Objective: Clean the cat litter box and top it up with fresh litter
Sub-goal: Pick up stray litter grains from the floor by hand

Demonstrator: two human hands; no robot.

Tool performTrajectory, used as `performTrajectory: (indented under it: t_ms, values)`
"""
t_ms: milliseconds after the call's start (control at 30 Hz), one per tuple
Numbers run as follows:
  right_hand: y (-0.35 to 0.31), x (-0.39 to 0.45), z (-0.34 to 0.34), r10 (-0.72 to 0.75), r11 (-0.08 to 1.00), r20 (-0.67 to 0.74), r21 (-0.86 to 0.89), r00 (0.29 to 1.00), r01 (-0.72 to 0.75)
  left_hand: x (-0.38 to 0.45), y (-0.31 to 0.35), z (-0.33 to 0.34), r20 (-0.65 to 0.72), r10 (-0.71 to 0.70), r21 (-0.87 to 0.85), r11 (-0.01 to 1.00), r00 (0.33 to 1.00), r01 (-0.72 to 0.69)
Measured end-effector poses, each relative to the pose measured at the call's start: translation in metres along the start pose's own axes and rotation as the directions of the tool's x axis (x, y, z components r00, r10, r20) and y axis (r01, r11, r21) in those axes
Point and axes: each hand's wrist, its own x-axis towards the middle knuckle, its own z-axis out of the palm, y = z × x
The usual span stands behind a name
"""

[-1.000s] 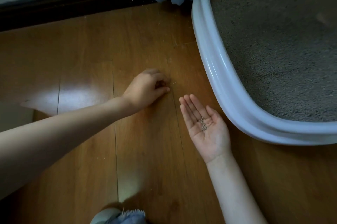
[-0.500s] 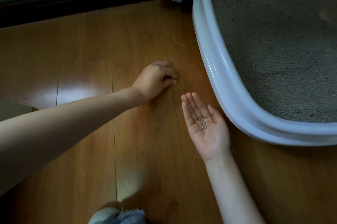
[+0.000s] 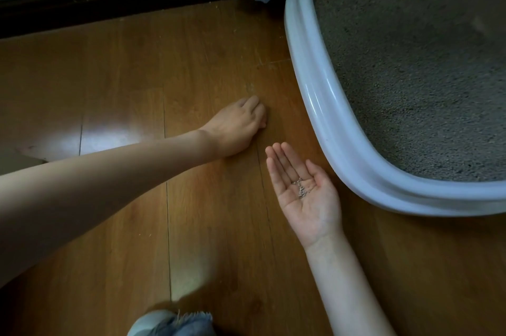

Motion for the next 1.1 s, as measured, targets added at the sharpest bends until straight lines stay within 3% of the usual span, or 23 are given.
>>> performTrajectory:
  t_ms: [167, 300, 500, 600, 700, 800, 900, 1000, 1100]
  values:
    - [0.011, -0.003, -0.009, 0.057, 0.998, -0.014, -0.022, 0.998, -0.058, -0.009, 0.017, 0.004, -0.076, 0.054, -0.129, 0.990, 0.996, -0.064]
    - [0.014, -0.003, -0.012, 0.065, 0.997, -0.025, -0.030, 0.998, -0.066, -0.004, 0.020, 0.004, -0.107, 0.109, -0.117, 0.986, 0.988, -0.121]
    - [0.011, -0.001, -0.011, 0.052, 0.997, -0.034, -0.050, 0.998, -0.053, 0.009, 0.024, 0.004, -0.175, 0.280, 0.095, 0.959, 0.944, -0.266]
    - [0.009, 0.001, -0.013, 0.041, 0.998, -0.034, -0.044, 0.999, -0.043, 0.010, 0.029, 0.005, -0.100, 0.343, 0.223, 0.923, 0.934, -0.314]
    - [0.009, 0.003, -0.018, 0.036, 0.999, -0.047, -0.011, 0.998, -0.037, 0.007, 0.028, -0.004, -0.085, 0.202, 0.092, 0.977, 0.976, -0.194]
    - [0.009, 0.003, -0.016, 0.020, 1.000, -0.109, -0.003, 0.994, -0.020, -0.009, 0.037, -0.025, -0.186, 0.053, -0.106, 0.992, 0.981, -0.074]
    - [0.012, 0.006, -0.012, 0.041, 0.999, -0.093, 0.036, 0.995, -0.038, -0.041, 0.069, -0.036, -0.183, 0.197, -0.131, 0.966, 0.963, -0.223]
    - [0.019, 0.009, -0.015, 0.134, 0.991, -0.053, -0.012, 0.990, -0.135, -0.066, 0.088, -0.033, -0.132, 0.433, 0.116, 0.900, 0.892, -0.420]
    - [0.027, 0.007, -0.022, 0.169, 0.979, -0.042, -0.108, 0.985, -0.172, -0.077, 0.085, -0.031, -0.126, 0.471, 0.202, 0.874, 0.873, -0.442]
